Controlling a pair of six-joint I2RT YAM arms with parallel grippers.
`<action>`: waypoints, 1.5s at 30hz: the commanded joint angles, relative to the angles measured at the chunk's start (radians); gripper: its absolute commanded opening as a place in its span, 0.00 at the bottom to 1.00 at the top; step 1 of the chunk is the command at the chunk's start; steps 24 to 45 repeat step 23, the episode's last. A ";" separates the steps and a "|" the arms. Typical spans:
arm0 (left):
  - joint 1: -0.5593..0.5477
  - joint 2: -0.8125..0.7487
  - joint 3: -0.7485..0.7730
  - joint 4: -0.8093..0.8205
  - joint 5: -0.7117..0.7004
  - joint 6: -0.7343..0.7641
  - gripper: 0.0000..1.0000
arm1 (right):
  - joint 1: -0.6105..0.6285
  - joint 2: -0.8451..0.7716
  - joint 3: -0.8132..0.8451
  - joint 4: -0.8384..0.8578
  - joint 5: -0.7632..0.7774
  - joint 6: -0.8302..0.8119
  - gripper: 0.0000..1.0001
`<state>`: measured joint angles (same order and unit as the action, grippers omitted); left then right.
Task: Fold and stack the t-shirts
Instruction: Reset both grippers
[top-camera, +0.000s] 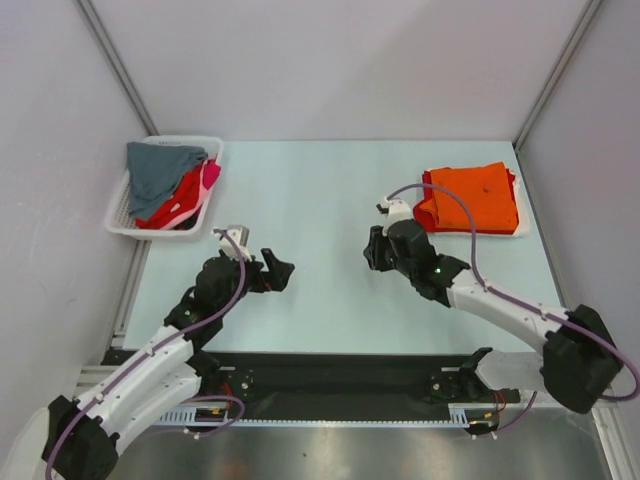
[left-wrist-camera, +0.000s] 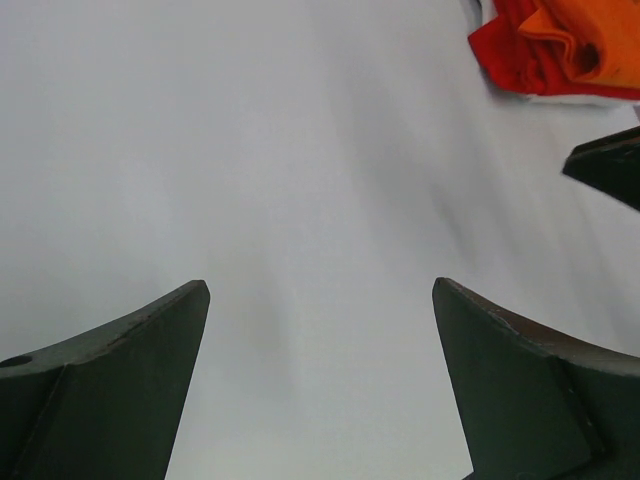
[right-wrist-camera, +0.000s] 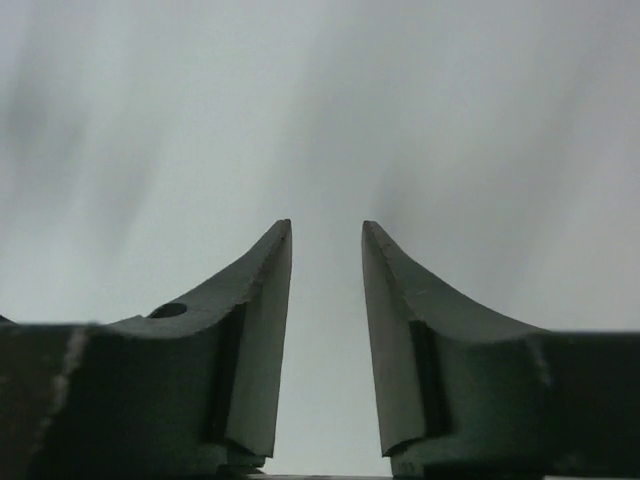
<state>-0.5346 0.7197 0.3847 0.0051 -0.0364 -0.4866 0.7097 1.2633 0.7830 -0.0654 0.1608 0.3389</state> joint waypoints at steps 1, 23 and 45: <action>-0.004 -0.078 -0.036 0.003 0.012 0.043 1.00 | 0.017 -0.148 -0.115 0.048 0.092 -0.002 0.41; -0.011 -0.218 -0.150 -0.008 -0.054 0.071 1.00 | 0.016 -0.291 -0.375 0.250 0.146 0.032 1.00; -0.011 -0.218 -0.150 -0.008 -0.054 0.071 1.00 | 0.016 -0.291 -0.375 0.250 0.146 0.032 1.00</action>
